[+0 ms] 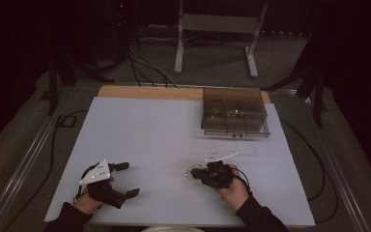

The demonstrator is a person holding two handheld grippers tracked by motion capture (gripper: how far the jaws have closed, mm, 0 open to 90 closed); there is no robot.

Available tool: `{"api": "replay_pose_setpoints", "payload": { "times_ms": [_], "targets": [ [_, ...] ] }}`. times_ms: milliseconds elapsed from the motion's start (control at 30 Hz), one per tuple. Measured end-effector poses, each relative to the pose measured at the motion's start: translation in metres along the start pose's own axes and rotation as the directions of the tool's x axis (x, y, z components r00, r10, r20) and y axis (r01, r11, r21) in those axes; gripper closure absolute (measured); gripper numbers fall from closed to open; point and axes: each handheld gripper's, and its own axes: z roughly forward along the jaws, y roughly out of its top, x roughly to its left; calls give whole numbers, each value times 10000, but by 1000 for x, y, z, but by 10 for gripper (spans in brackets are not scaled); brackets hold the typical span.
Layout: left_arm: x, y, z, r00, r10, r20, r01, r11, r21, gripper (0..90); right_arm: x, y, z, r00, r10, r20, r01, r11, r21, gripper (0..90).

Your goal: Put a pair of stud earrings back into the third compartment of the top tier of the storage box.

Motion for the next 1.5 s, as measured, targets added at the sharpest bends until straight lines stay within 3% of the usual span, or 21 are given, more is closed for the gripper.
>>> {"api": "replay_pose_setpoints", "payload": {
  "times_ms": [500, 1000, 1500],
  "targets": [
    [1, 0, -1, 10000, -54, 32, 54, 10000, -76, 5, -3, 12, -29, 9997, -192, 154, 198, 9989, -428, 854],
    [0, 0, 0, 10000, -41, 50, 41, 10000, -79, 5, -26, 22, -59, 9974, 151, 710, -76, 9945, -1048, 854],
    [1, 0, 0, 9999, -65, 89, 65, 10000, -73, 5, -44, 38, -83, 9891, 154, 1464, 72, 9883, -1522, 854]
  ]
}}
